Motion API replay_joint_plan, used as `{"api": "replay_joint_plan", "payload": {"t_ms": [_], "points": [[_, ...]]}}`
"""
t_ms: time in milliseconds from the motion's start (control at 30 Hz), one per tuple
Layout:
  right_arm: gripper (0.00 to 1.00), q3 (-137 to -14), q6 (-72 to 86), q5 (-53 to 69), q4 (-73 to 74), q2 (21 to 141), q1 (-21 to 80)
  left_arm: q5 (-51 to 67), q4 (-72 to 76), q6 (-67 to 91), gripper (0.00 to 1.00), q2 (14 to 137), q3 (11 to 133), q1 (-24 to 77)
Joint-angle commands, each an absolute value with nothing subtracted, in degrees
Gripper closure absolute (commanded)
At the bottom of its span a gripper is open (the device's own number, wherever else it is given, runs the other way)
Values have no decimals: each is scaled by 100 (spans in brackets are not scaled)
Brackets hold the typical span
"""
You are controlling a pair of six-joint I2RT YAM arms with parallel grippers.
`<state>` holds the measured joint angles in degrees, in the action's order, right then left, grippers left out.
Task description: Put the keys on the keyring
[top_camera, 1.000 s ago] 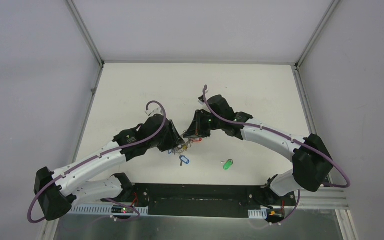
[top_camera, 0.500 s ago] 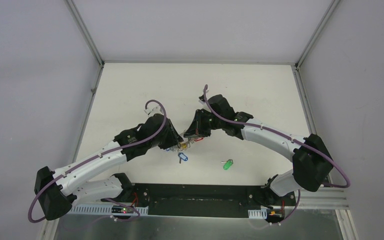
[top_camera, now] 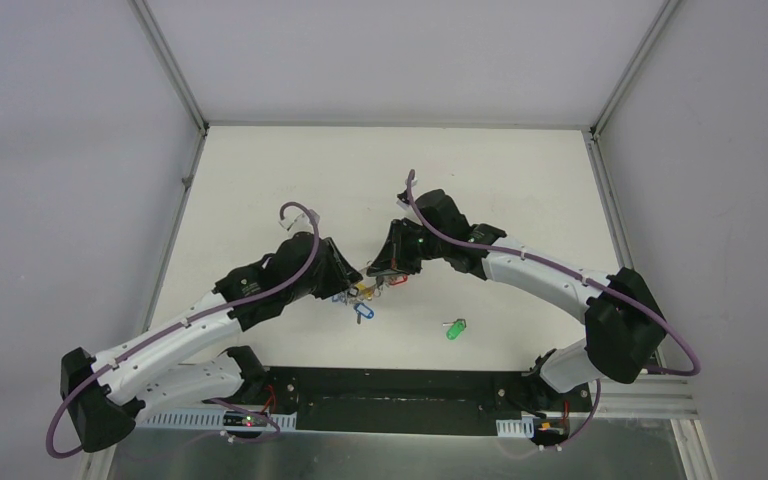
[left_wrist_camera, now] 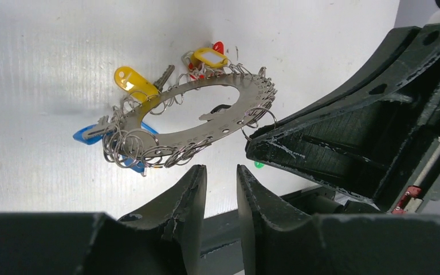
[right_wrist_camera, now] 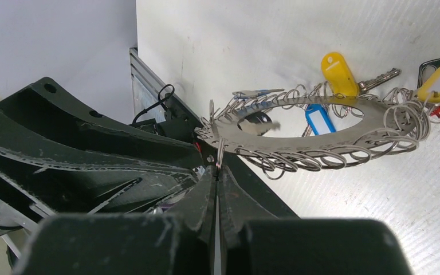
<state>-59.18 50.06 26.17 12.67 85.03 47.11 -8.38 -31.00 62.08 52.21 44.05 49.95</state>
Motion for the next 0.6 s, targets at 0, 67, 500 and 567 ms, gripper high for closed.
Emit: {"api": "replay_joint_plan", "payload": {"t_ms": [0, 67, 500, 567], "points": [[100, -5950, 5098, 2793, 841, 8438, 4720, -1127, -2939, 6039, 72, 4887, 4318, 5063], [100, -5950, 5098, 2795, 827, 8435, 4720, -1243, -3093, 6036, 69, 4797, 4309, 5058], [100, -5950, 5089, 2830, 809, 8449, 4719, -1187, -3204, 6100, 68, 5069, 4296, 5058], [100, -5950, 5088, 2830, 809, 8455, 4720, -1158, -3206, 6036, 69, 5125, 4367, 5062]]}}
